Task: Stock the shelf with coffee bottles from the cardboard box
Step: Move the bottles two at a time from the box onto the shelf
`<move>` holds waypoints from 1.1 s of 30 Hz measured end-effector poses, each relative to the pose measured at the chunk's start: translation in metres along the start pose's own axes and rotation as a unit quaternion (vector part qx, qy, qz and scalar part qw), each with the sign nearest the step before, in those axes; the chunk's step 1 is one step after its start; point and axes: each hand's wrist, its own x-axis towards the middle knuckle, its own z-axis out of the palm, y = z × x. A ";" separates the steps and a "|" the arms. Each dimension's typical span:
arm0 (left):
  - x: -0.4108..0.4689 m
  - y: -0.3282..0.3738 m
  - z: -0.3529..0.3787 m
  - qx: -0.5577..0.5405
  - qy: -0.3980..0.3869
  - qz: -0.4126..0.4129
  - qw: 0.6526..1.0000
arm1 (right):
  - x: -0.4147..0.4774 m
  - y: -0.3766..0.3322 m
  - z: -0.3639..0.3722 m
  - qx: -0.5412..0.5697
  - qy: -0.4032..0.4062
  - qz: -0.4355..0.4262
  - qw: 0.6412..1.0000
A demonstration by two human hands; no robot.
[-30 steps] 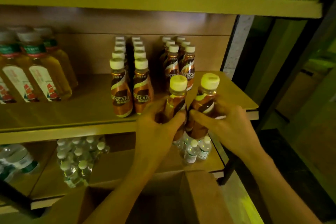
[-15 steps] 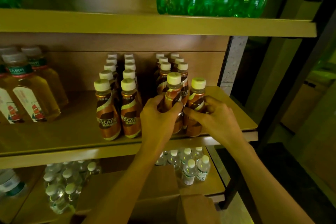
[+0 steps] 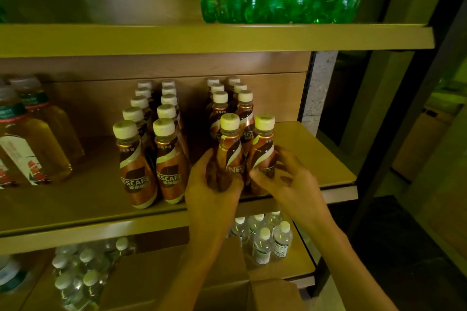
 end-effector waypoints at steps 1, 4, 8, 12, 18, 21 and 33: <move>-0.002 -0.002 0.000 0.017 -0.001 0.004 1.000 | -0.002 0.003 -0.001 0.028 -0.017 -0.001 0.999; 0.001 -0.003 0.005 0.094 -0.022 0.014 0.995 | -0.001 0.008 -0.002 0.059 -0.065 -0.001 0.996; 0.007 -0.003 0.007 0.154 -0.002 0.016 0.988 | 0.006 0.011 0.003 0.046 -0.050 -0.001 0.998; 0.008 -0.007 0.004 0.118 -0.018 0.001 0.993 | 0.004 0.012 0.014 0.024 0.009 -0.004 1.000; 0.007 -0.008 0.006 0.130 -0.042 -0.013 0.990 | -0.002 0.011 0.031 0.010 0.073 -0.011 0.997; 0.009 -0.011 0.007 0.138 -0.047 -0.021 0.989 | -0.002 0.011 0.032 0.008 0.081 -0.011 0.997; 0.030 -0.017 0.021 0.158 -0.060 -0.048 0.985 | 0.033 0.017 0.039 -0.017 0.034 0.026 0.999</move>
